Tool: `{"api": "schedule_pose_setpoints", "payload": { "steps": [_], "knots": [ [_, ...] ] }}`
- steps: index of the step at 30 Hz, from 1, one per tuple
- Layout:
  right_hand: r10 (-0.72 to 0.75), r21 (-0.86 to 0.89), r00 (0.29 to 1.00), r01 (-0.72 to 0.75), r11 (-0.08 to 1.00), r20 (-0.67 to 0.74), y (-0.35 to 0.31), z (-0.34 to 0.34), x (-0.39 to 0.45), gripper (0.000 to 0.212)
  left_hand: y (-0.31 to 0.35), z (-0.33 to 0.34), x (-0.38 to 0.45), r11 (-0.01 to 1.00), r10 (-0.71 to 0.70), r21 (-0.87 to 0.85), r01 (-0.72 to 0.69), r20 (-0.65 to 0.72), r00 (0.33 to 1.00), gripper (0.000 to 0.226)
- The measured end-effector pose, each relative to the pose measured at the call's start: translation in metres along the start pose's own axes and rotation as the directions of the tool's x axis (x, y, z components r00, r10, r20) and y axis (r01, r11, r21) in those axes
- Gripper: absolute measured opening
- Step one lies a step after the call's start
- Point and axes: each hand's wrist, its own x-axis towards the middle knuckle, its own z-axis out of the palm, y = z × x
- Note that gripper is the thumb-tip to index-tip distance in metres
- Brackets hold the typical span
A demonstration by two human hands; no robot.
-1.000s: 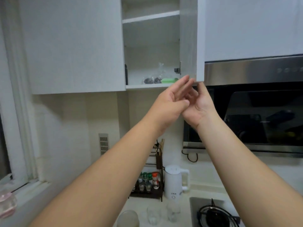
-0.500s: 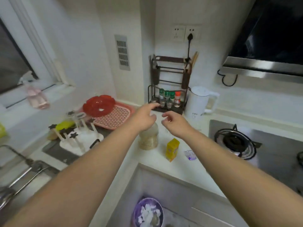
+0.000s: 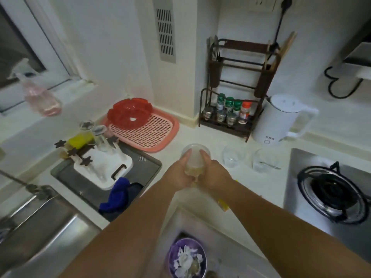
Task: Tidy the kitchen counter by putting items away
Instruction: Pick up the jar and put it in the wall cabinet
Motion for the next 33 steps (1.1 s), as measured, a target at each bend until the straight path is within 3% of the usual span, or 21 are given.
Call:
{"api": "schedule_pose_setpoints", "payload": {
  "steps": [2,6,11,16,20,24,28,33],
  "knots": [
    [-0.002,0.046,1.000,0.004,0.999,-0.024,-0.002,-0.006,-0.003,0.095,0.008,-0.005,0.000,0.998,0.038,-0.042,-0.035,0.061,0.997,0.087],
    [-0.025,0.010,0.987,0.027,1.000,-0.161,-0.029,-0.055,-0.016,0.081,0.026,-0.033,0.012,0.991,0.126,-0.025,-0.129,-0.094,0.988,0.098],
    [-0.179,-0.101,0.888,0.150,0.984,-0.423,-0.103,-0.184,-0.051,0.072,0.147,-0.131,-0.027,0.946,0.324,0.075,-0.316,-0.307,0.895,0.096],
    [-0.345,-0.234,0.678,0.253,0.939,-0.649,-0.179,-0.308,-0.144,0.076,0.276,-0.226,-0.121,0.803,0.595,0.320,-0.502,-0.465,0.656,0.094],
    [-0.483,-0.365,0.435,0.329,0.871,-0.760,-0.223,-0.378,-0.232,0.083,0.352,-0.284,-0.214,0.646,0.750,0.443,-0.622,-0.521,0.408,0.093],
    [-0.542,-0.477,0.149,0.325,0.817,-0.827,-0.248,-0.455,-0.271,0.082,0.423,-0.323,-0.254,0.481,0.805,0.409,-0.776,-0.555,0.207,0.086],
    [-0.490,-0.447,0.078,0.305,0.841,-0.868,-0.256,-0.531,-0.242,0.082,0.498,-0.343,-0.226,0.472,0.799,0.404,-0.784,-0.571,0.187,0.084],
    [-0.381,-0.319,0.139,0.333,0.887,-0.914,-0.249,-0.591,-0.177,0.082,0.564,-0.347,-0.169,0.558,0.772,0.459,-0.691,-0.593,0.229,0.083]
  ]
}}
